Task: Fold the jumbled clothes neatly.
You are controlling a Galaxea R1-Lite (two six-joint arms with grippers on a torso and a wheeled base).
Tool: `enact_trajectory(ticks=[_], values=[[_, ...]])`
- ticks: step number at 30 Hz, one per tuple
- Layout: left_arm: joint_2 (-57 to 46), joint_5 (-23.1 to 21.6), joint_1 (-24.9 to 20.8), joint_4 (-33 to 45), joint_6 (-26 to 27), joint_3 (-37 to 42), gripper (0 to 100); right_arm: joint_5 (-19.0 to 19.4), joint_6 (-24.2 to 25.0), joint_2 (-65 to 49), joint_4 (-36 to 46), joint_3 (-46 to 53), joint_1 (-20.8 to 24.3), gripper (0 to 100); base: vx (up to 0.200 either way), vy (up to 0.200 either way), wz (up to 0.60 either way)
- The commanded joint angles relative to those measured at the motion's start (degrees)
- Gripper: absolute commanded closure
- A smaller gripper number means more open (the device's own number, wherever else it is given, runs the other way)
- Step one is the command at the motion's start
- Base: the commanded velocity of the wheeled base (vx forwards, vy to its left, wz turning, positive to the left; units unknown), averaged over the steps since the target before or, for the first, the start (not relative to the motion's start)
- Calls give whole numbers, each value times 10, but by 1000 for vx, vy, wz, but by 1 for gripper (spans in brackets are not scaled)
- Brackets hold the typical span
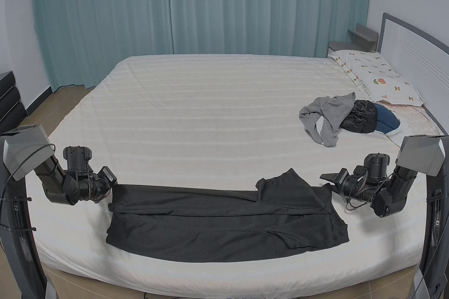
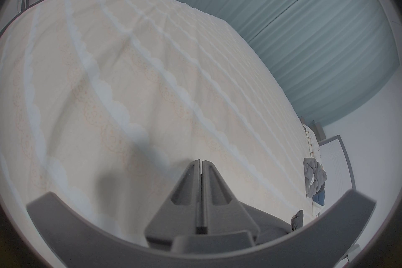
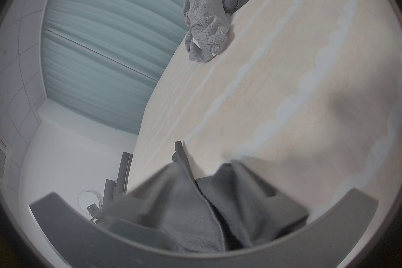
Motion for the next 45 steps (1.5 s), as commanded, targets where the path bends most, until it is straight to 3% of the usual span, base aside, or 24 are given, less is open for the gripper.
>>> enact_trajectory(ticks=[1,21,22,31,36,37,45], values=[[4,1,3,-5,-1,-2,100,0,0,2,-1,-5,-3,100,0,0,0],[13,1,7,-7,-1,-4,100,-4,-3,-7,-4,10,-22,100,0,0,0],[13,1,7,-7,-1,-4,100,-4,-3,-7,-4,10,-21,0,0,0,0],[14,1,7,-8,-1,-5,100,-3,-16,-8,-1,23,-8,0,0,0,0],[16,1,6,-8,-1,-5,100,-2,-54,10,1,22,5,0,0,0,0],[16,1,6,-8,0,-5,100,-3,-60,12,1,22,6,100,0,0,0],[18,7,5,-9,4,-4,100,-7,-62,11,-1,16,0,100,0,0,0]])
